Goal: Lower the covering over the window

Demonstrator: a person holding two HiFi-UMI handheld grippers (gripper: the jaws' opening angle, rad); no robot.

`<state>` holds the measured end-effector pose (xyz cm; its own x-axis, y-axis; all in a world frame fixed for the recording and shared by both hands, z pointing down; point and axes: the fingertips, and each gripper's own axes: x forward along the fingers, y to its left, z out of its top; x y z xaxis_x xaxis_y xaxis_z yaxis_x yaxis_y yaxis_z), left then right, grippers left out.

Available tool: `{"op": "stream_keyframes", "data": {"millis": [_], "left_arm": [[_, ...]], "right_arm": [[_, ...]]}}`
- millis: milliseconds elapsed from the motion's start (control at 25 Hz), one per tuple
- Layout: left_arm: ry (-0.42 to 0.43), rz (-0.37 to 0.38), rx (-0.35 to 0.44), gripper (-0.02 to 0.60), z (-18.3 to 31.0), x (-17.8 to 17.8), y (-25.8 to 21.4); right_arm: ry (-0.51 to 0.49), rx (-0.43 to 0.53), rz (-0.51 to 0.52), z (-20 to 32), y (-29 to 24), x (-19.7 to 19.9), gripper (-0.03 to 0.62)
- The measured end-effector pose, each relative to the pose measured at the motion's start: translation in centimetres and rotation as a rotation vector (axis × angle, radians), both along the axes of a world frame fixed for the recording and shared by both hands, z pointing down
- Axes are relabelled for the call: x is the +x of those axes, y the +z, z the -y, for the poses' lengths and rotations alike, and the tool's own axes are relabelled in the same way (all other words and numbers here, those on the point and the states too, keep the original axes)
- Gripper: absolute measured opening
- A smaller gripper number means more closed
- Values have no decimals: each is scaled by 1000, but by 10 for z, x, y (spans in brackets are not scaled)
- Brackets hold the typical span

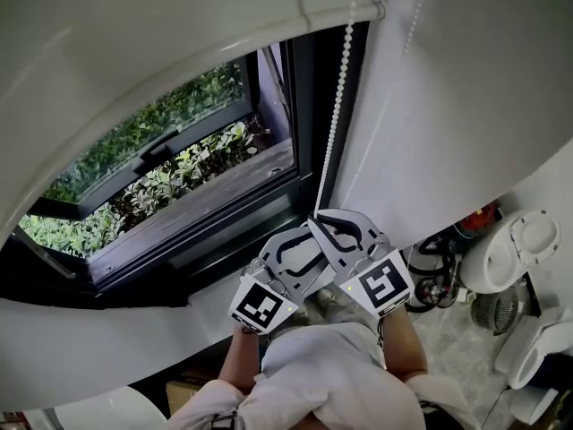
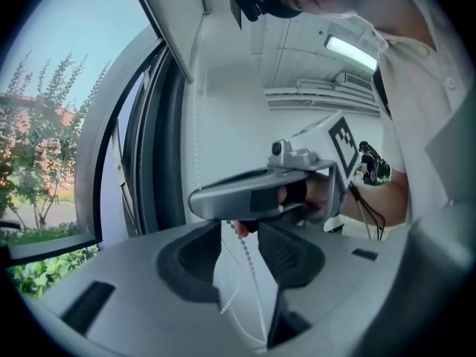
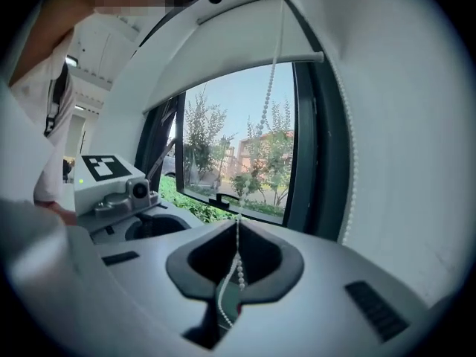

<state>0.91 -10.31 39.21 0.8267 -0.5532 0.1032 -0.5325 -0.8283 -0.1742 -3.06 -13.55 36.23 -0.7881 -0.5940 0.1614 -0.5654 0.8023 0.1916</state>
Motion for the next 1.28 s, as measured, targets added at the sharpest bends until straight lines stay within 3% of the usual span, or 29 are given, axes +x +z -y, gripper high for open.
{"op": "stream_keyframes", "data": {"millis": [160,280,480,760,1120,1280], "left_arm": [[-7,3,17,158,-1,-9,-4],[-8,-57,54,161,-3,-18,-21],[-53,-156,54,160,3,-26,-51],[-94,-193,98,137,24,-22,-87],[-118,-272,136,41,41,-15,-131],[-113,-323,97,17,40,-15,-130]], "right_arm": [[3,2,-32,4,3,3,2],[17,1,-28,9,3,9,2],[19,-23,38,9,2,11,2],[17,-70,101,4,6,7,0],[3,-78,132,-1,5,-1,0],[5,-87,134,-3,7,-1,0]]}}
